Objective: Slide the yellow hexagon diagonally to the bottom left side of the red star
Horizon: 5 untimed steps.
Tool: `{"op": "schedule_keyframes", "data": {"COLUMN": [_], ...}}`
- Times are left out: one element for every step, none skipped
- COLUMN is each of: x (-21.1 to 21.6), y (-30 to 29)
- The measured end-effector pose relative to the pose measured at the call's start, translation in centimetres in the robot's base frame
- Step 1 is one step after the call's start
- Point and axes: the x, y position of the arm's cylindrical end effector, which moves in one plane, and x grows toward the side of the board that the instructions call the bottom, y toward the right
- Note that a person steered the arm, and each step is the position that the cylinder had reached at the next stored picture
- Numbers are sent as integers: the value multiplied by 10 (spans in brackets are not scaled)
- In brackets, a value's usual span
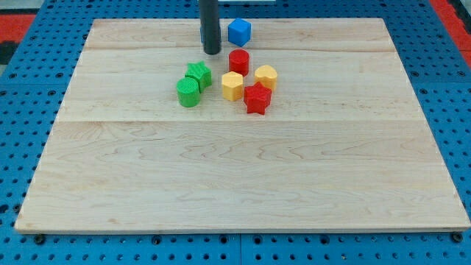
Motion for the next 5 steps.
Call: {"op": "schedule_keyframes", "data": {"x": [11,19,41,70,116], "y": [17,18,7,23,23]}}
